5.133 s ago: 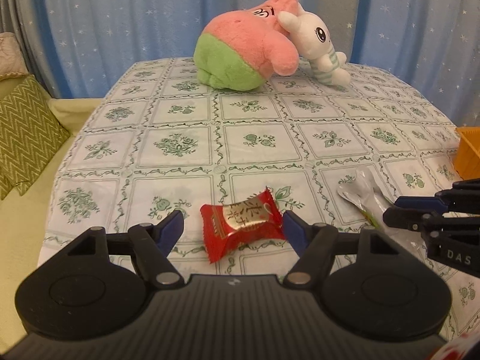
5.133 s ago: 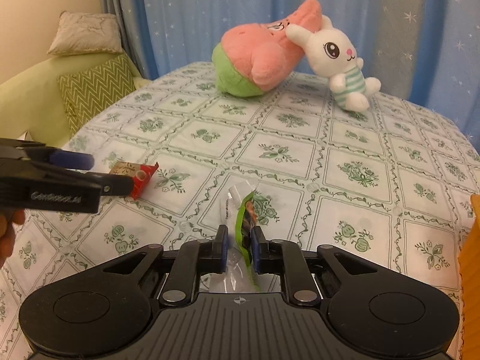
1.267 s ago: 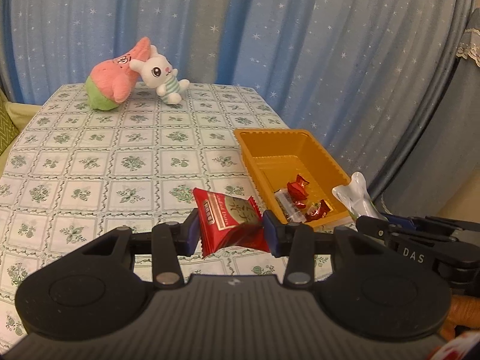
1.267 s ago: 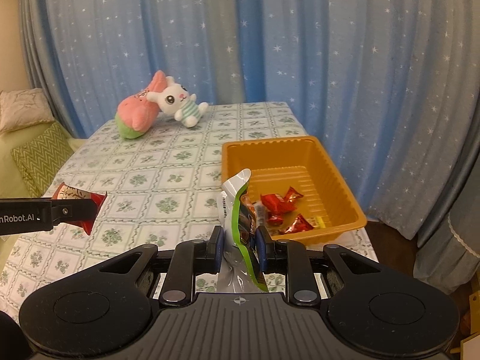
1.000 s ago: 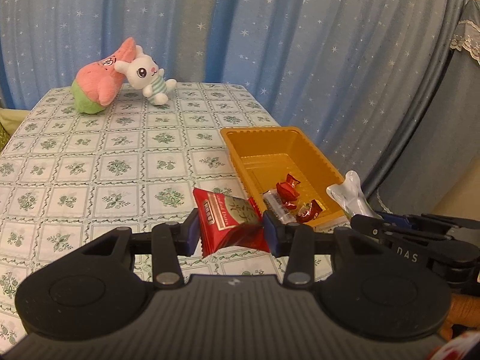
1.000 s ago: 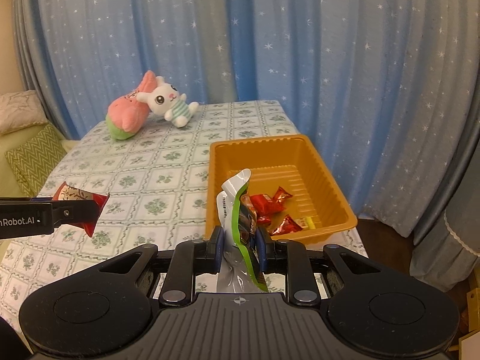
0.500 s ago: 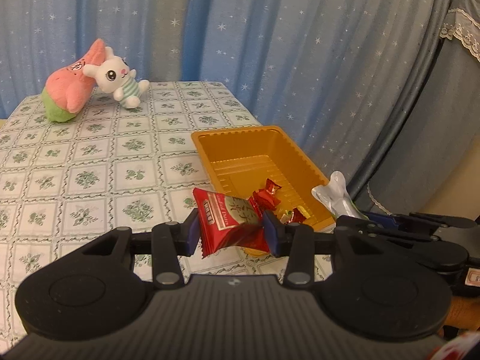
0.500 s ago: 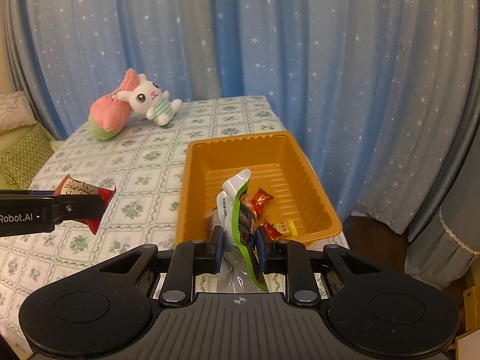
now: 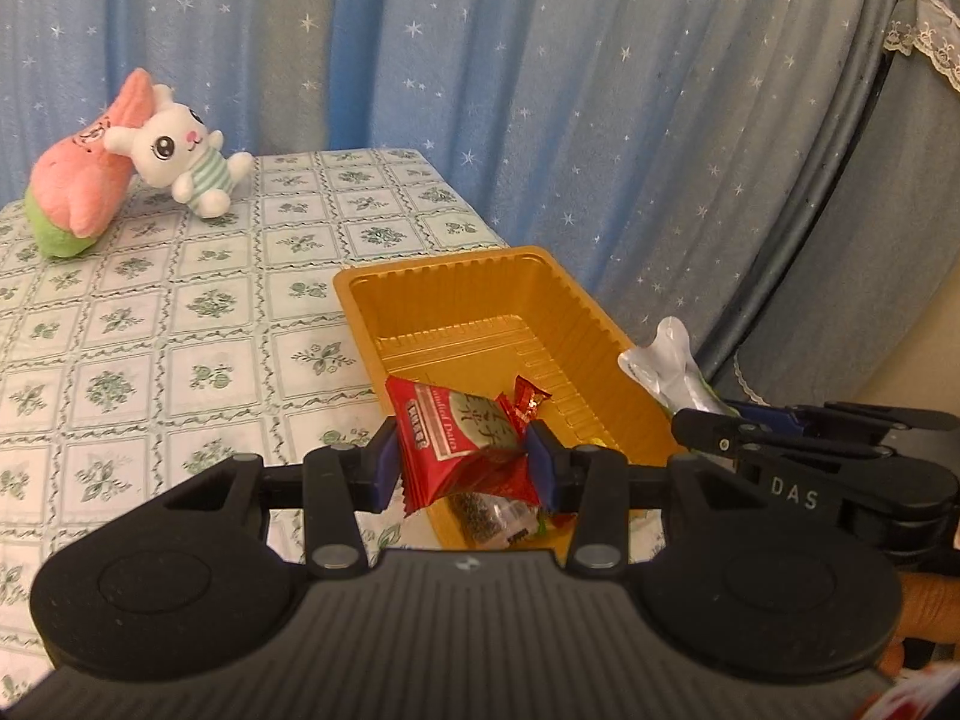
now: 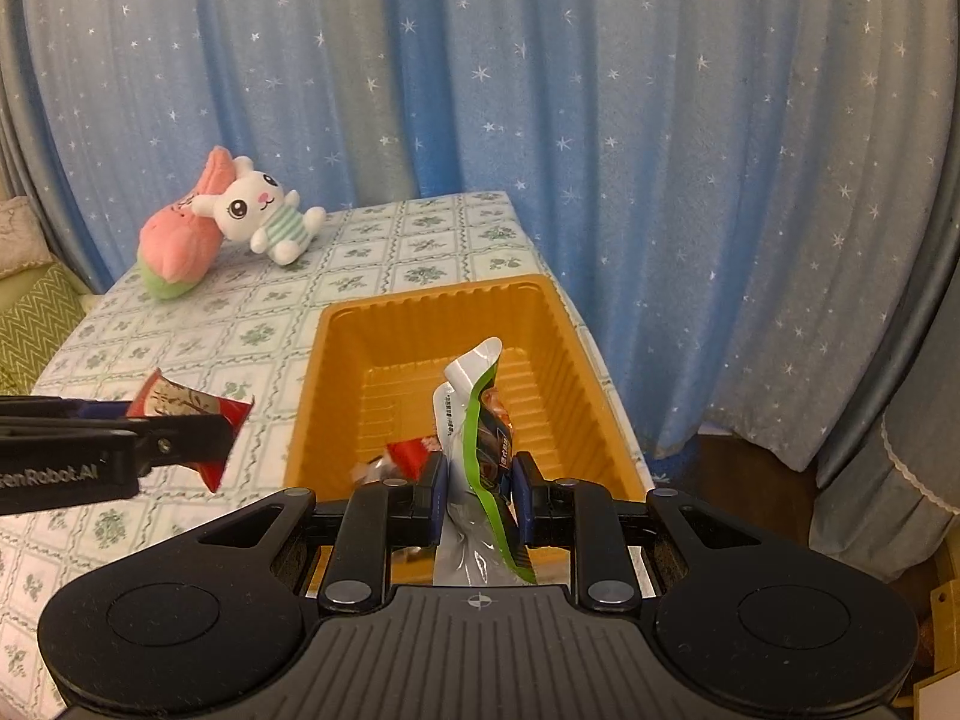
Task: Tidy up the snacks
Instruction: 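Carry the red cake and green-edged packet over the orange tray, then lower both snacks into the tray and open both tools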
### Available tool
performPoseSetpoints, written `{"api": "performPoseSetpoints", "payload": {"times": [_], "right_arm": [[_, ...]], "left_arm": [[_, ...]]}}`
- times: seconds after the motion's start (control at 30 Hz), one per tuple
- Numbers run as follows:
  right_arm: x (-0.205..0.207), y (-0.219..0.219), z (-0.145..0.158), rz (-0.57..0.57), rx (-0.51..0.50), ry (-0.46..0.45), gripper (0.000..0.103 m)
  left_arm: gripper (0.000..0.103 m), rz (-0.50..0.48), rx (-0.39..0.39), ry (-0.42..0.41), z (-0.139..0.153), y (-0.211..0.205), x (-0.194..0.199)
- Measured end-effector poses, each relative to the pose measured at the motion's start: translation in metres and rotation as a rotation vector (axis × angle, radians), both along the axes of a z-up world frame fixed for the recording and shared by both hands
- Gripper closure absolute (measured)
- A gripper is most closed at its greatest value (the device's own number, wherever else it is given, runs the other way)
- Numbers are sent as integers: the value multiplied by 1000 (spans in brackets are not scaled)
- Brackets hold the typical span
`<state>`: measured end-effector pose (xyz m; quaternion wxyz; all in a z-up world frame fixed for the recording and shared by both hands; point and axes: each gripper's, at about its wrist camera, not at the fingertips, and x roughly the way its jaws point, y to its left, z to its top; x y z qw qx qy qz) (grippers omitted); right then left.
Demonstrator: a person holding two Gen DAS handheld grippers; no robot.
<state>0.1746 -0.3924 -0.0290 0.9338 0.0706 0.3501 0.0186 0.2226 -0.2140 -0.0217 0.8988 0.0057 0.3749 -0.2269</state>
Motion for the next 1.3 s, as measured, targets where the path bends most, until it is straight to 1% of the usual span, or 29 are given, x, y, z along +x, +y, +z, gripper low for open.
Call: {"api": "performPoseSetpoints", "payload": {"times": [0.4, 0.67, 0.83, 0.87, 0.93, 1.0, 1.13, 1.3], "right_arm": [[41, -15, -12, 7, -10, 10, 80], [55, -20, -19, 4, -15, 20, 80], [60, -22, -24, 1, -13, 25, 80], [60, -22, -24, 1, -12, 26, 80], [60, -22, -25, 1, -12, 27, 80], [59, -22, -26, 0, -11, 29, 80], [59, -23, -27, -3, -5, 30, 80], [58, -23, -26, -2, 1, 30, 80]], "left_arm": [[63, -28, 17, 30, -24, -29, 39], [63, -31, 17, 53, -35, -35, 57], [63, -37, 18, 53, -39, -38, 65], [61, -37, 18, 48, -40, -39, 66], [52, -41, 6, 50, -41, -38, 69], [50, -41, 6, 46, -40, -35, 69], [50, -23, 7, 46, -39, -25, 65], [49, -7, 25, 43, -39, -15, 56]]}}
